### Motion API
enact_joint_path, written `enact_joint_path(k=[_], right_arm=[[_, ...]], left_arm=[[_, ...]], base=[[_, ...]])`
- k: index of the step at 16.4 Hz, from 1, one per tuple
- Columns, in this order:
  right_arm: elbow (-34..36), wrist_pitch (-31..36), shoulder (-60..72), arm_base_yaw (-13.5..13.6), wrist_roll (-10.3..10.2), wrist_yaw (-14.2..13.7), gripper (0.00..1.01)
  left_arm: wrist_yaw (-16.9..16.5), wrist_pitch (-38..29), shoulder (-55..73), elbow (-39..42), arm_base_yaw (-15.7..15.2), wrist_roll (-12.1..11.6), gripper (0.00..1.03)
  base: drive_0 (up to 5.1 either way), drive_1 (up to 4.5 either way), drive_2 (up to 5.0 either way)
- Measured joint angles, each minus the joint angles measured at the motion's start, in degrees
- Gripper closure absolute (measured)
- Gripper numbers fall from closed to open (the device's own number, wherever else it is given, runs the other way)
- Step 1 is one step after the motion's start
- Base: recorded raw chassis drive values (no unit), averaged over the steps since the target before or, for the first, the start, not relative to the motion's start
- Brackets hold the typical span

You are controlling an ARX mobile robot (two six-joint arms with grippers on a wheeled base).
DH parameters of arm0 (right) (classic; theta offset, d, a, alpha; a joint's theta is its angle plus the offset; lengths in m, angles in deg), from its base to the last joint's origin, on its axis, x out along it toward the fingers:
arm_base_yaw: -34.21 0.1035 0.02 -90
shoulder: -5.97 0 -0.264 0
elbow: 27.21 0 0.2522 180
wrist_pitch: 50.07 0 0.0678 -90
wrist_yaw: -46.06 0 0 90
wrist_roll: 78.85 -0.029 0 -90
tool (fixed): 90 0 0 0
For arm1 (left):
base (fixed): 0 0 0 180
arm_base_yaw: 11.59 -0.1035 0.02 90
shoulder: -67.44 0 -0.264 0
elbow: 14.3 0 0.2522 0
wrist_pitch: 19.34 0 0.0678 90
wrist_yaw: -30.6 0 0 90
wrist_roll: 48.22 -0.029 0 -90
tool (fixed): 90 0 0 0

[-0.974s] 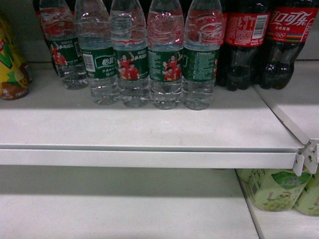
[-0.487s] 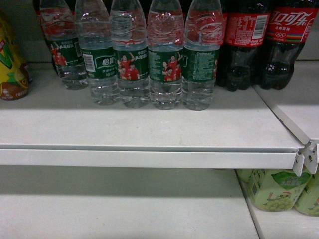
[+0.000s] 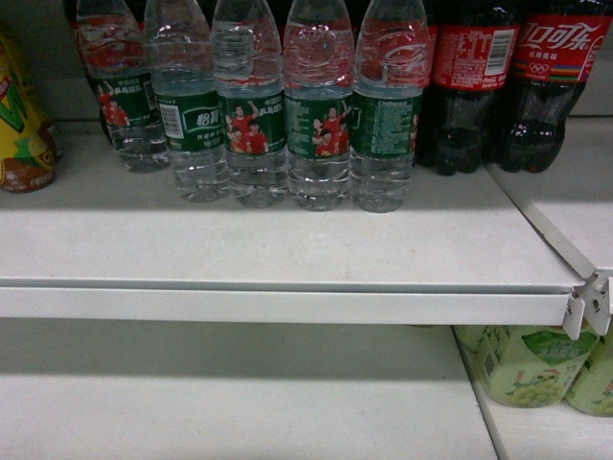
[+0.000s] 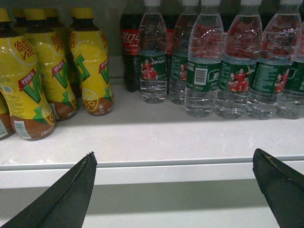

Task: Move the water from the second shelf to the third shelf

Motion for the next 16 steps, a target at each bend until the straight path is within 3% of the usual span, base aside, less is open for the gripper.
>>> enact_joint_path(k=[16], right_arm=[[-0.15,-0.96,-1.07,0.35,-0.24,-0.15,0.62]], left_arm=[[-0.02,0.0,0.0,0.0,0.0,0.0,0.05]], base=[[0.0,0.0,0.0]])
